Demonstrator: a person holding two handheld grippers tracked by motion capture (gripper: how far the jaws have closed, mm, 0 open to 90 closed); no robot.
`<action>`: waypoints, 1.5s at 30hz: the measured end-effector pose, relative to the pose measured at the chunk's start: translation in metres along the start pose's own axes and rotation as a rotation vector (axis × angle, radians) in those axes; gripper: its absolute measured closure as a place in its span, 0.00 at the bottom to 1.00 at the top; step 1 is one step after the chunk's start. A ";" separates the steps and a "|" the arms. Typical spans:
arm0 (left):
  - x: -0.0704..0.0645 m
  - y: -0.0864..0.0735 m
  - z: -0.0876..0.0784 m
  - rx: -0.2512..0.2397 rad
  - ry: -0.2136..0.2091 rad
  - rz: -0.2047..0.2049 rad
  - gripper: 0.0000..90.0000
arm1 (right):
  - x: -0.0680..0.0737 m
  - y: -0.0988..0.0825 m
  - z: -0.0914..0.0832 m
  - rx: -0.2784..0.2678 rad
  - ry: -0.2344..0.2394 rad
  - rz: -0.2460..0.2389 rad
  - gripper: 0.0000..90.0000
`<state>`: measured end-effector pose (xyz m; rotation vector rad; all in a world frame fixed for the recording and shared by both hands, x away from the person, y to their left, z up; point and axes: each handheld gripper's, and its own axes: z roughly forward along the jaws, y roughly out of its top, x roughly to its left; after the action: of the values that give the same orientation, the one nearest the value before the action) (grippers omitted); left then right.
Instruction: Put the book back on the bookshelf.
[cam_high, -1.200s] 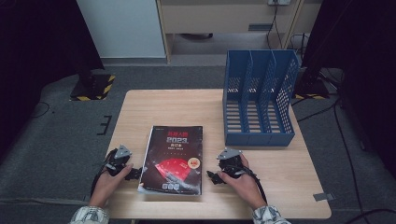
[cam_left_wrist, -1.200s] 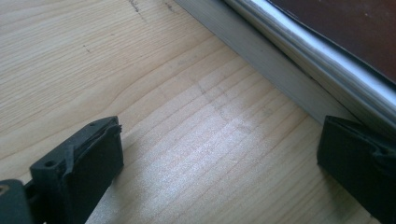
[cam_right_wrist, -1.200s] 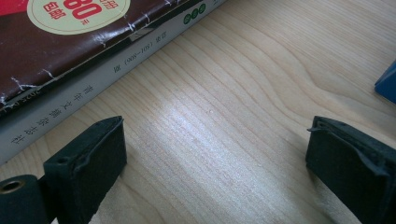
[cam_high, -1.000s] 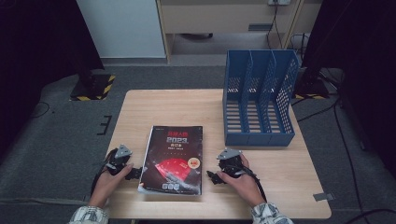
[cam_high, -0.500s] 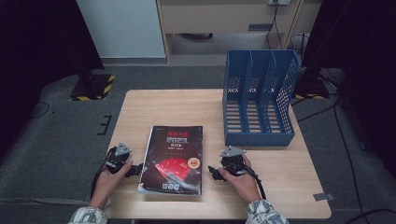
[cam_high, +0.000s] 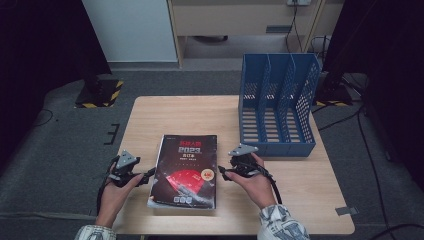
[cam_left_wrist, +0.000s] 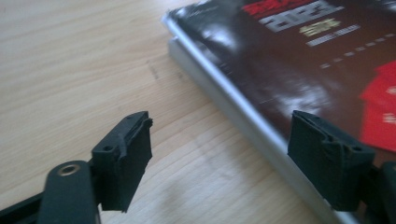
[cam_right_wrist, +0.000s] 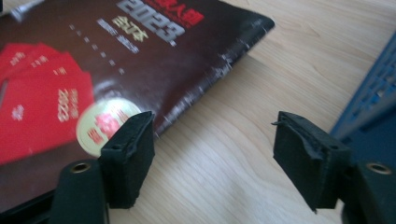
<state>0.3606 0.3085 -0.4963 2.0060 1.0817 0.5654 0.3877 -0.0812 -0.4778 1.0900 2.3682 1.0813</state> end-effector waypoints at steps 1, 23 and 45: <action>0.000 0.000 0.000 0.000 0.000 0.000 0.27 | 0.000 0.000 0.000 0.000 0.000 0.000 0.33; -0.020 0.007 0.018 0.029 -0.111 -0.027 0.52 | 0.011 0.011 0.043 0.026 0.102 0.095 0.31; -0.022 0.006 0.019 0.041 -0.100 -0.032 0.51 | 0.024 0.028 0.037 -0.077 0.242 0.123 0.37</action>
<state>0.3646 0.2800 -0.5030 2.0262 1.0701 0.4252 0.4071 -0.0324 -0.4810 1.1483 2.4426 1.4077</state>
